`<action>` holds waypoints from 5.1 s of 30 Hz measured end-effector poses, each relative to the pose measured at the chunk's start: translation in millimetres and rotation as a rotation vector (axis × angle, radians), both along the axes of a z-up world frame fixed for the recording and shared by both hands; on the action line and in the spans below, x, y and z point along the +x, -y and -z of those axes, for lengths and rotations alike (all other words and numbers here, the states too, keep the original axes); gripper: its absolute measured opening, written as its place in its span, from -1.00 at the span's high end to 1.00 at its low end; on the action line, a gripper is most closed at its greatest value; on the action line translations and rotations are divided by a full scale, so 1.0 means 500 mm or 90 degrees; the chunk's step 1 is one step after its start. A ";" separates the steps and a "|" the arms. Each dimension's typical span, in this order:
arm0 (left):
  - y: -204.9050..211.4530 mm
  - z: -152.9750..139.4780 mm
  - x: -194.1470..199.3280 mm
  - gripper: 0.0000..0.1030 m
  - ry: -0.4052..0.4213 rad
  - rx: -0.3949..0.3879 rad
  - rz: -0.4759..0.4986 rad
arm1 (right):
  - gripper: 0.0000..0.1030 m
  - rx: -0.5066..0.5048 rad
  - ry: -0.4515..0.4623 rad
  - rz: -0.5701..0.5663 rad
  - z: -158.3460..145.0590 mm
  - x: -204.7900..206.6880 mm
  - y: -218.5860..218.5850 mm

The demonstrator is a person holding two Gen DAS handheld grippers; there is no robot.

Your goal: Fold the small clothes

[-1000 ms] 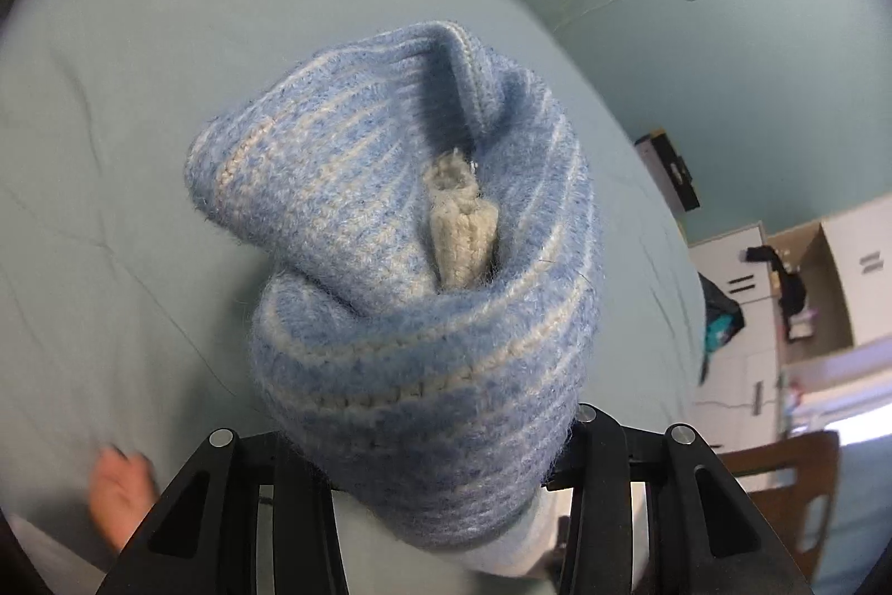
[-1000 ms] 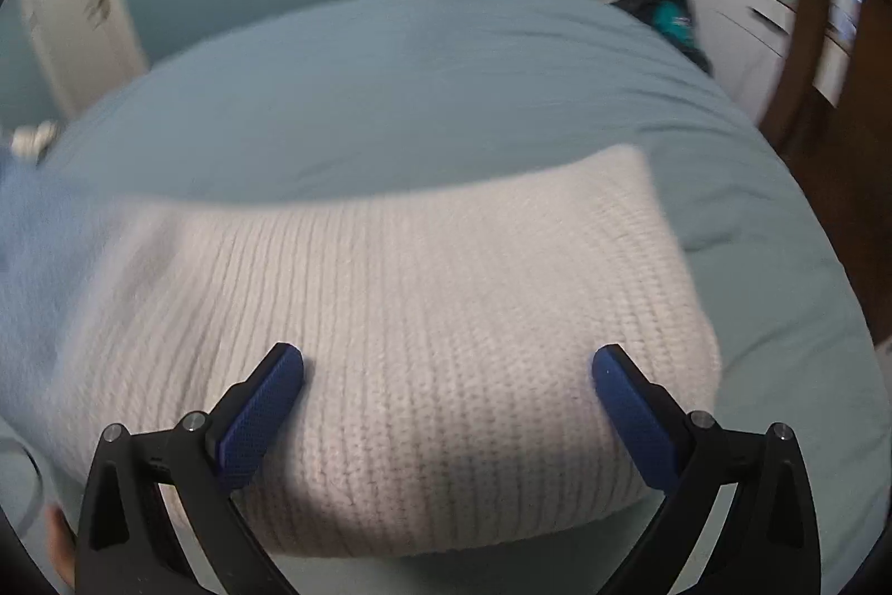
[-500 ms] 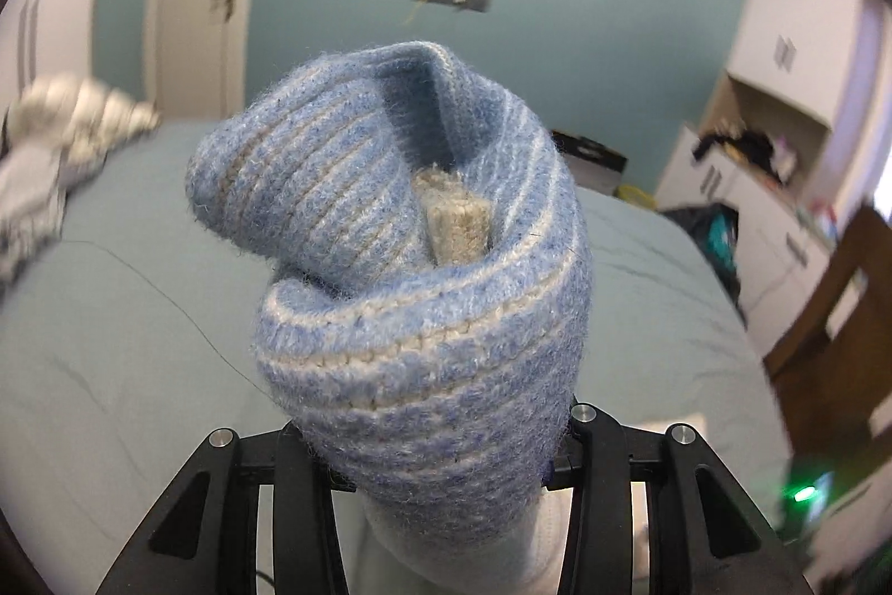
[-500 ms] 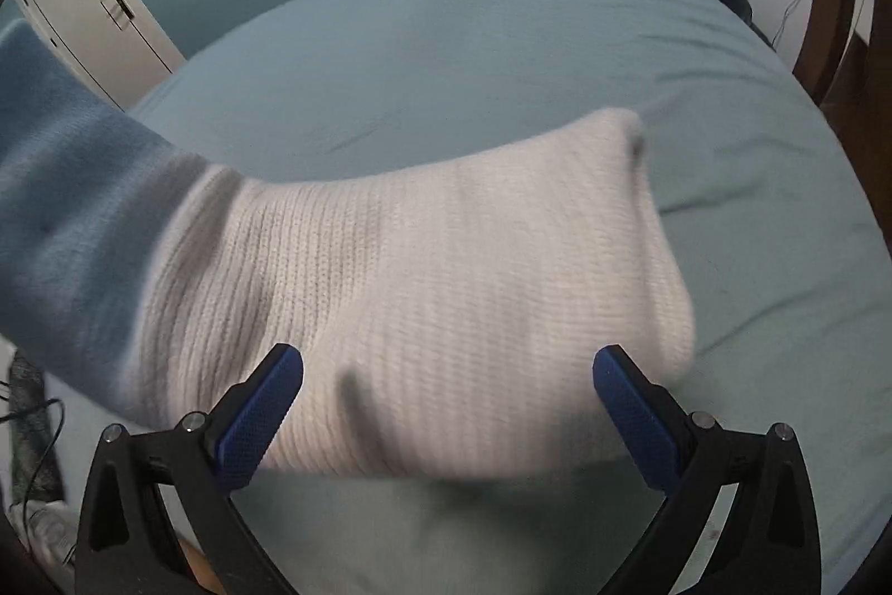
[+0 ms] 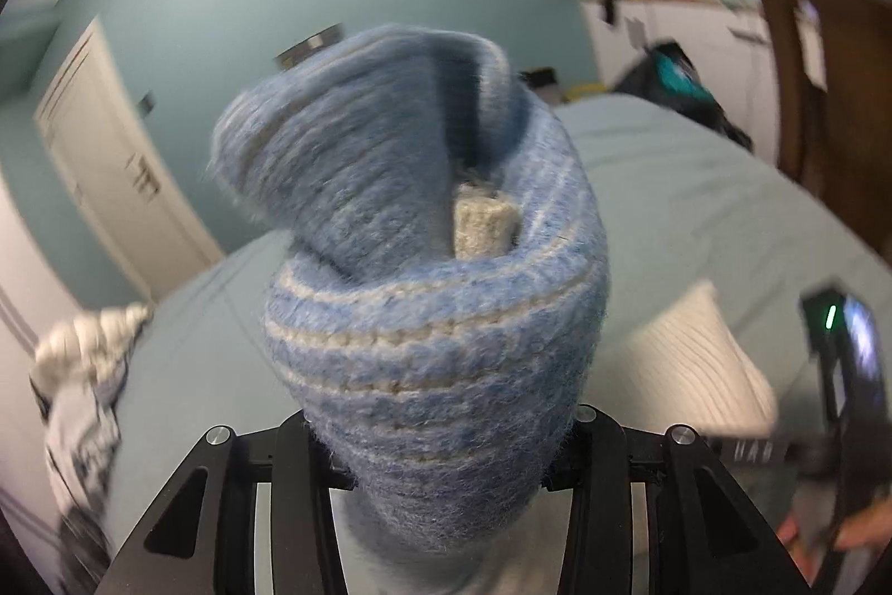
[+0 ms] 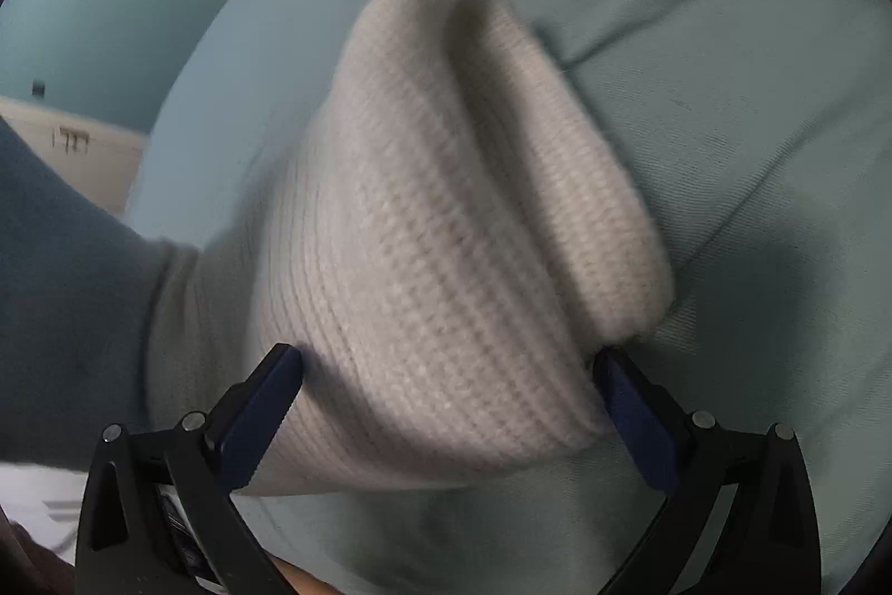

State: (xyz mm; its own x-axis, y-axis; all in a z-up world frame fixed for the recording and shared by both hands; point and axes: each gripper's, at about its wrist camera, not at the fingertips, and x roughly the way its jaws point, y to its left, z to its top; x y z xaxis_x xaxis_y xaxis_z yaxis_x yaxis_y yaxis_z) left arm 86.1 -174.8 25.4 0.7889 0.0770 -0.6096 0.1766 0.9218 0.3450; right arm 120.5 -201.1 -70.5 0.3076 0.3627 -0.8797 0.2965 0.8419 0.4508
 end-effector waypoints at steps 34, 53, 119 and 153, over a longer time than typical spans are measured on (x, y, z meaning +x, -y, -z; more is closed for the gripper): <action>0.024 -0.037 -0.028 -1.00 -0.309 -0.357 0.359 | -0.98 0.084 0.324 0.224 -0.134 -0.108 0.160; -0.163 0.090 0.079 -0.97 -0.264 -0.292 0.009 | -0.98 0.111 0.184 0.027 -0.064 0.002 -0.110; -0.214 0.084 0.049 -1.00 -0.177 -0.156 -0.077 | -0.98 -0.283 0.190 -0.093 -0.002 0.051 0.096; -0.258 0.087 0.095 -1.00 -0.258 -0.243 -0.014 | -0.98 -0.241 0.288 -0.059 -0.063 -0.028 0.048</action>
